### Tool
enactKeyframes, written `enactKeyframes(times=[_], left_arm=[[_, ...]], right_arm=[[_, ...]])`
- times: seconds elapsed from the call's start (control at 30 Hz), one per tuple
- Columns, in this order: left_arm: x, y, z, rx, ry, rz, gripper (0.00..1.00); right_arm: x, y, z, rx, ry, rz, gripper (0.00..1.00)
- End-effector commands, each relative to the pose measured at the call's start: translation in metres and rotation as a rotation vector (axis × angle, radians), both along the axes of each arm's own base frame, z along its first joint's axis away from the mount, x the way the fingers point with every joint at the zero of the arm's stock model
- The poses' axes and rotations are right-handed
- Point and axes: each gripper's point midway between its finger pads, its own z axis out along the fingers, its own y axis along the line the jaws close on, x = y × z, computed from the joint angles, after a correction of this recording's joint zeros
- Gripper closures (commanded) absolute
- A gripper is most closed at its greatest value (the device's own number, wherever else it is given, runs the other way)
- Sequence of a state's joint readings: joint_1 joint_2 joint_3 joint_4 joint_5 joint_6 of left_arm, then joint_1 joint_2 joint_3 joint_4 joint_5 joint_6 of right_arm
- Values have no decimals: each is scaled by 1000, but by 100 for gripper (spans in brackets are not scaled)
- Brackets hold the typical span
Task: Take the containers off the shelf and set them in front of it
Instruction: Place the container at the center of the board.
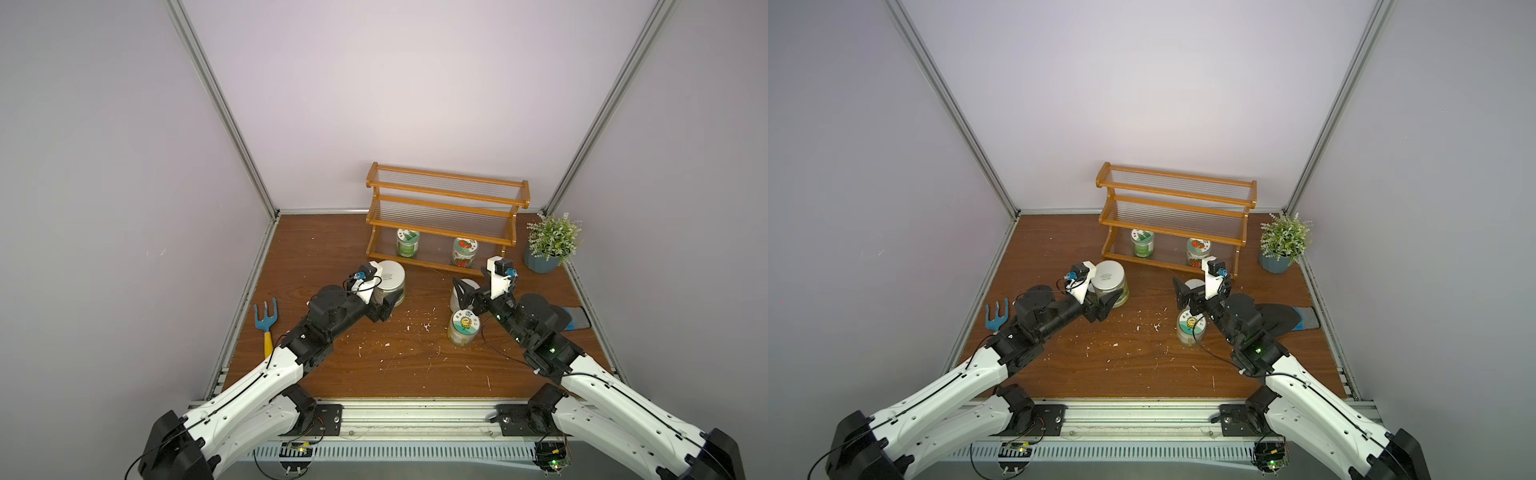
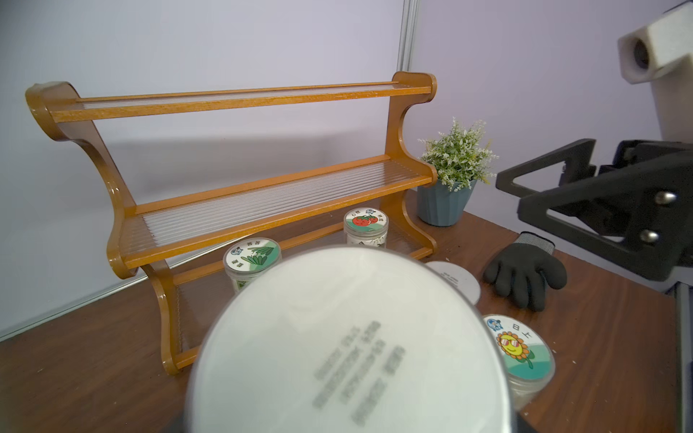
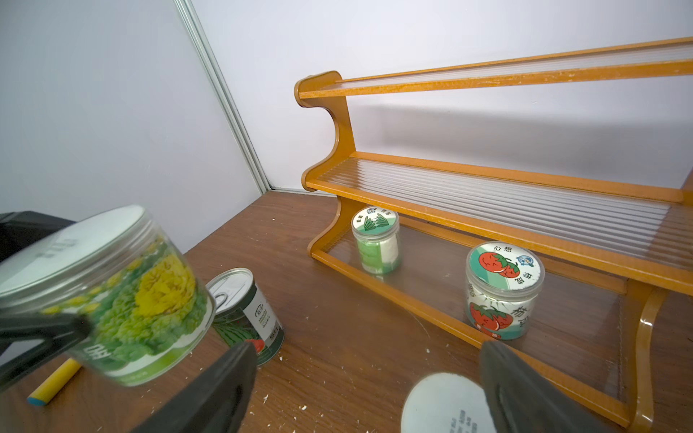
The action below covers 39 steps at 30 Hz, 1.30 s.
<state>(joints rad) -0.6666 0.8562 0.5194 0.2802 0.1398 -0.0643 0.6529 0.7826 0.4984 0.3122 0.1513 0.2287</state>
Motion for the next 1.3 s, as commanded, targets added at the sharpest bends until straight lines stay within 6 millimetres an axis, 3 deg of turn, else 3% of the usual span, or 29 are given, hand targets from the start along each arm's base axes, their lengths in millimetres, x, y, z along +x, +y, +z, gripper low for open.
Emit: enactKeyframes(times=[0.0, 0.3, 0.6, 0.8, 1.27], left_arm=[[-11, 0, -12, -13, 25, 5, 43], [-25, 4, -37, -8, 47, 39, 43], [-20, 18, -75, -33, 122, 137, 45], [-19, 40, -96, -12, 116, 231, 46], [-3, 64, -122, 20, 32, 393, 45]], right_arm=[[-1, -4, 5, 11, -12, -13, 1], [0, -2, 5, 18, -12, -5, 1], [-1, -3, 8, 21, -23, -7, 1], [-1, -3, 7, 15, -26, -6, 1], [-2, -1, 7, 18, -33, 8, 1]])
